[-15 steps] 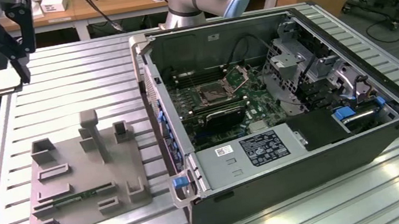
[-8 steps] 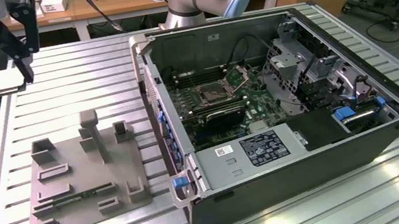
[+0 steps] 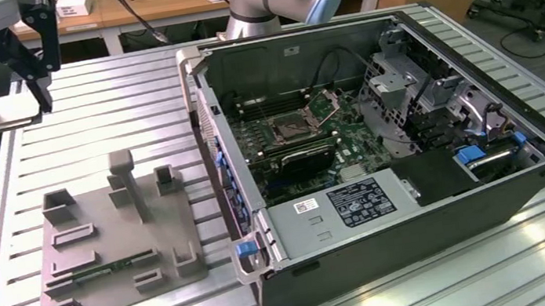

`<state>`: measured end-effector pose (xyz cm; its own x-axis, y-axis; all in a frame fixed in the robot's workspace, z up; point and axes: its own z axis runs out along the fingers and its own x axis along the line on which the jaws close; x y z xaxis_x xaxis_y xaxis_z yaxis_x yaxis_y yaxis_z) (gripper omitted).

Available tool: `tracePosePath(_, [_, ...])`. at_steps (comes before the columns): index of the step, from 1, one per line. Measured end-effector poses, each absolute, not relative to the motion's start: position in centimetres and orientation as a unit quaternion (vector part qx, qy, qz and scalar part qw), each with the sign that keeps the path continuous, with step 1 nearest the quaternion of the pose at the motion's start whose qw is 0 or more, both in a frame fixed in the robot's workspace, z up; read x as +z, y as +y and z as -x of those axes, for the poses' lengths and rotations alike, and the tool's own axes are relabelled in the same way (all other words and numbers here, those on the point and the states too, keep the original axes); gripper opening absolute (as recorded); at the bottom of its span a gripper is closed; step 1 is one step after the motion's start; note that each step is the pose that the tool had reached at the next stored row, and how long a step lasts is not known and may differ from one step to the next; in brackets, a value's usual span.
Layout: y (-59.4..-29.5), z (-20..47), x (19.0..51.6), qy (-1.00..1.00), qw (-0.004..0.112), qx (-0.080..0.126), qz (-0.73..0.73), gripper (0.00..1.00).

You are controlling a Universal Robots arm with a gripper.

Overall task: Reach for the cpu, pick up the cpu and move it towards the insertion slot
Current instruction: 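Pick up the cpu and move it towards the insertion slot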

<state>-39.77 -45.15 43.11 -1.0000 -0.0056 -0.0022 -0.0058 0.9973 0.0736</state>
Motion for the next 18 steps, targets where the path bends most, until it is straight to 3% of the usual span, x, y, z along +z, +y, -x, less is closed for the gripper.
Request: tracePosePath(18, [-45.15, 38.87, 43.03, 0.999, 0.001, 0.037, 0.003, 0.54])
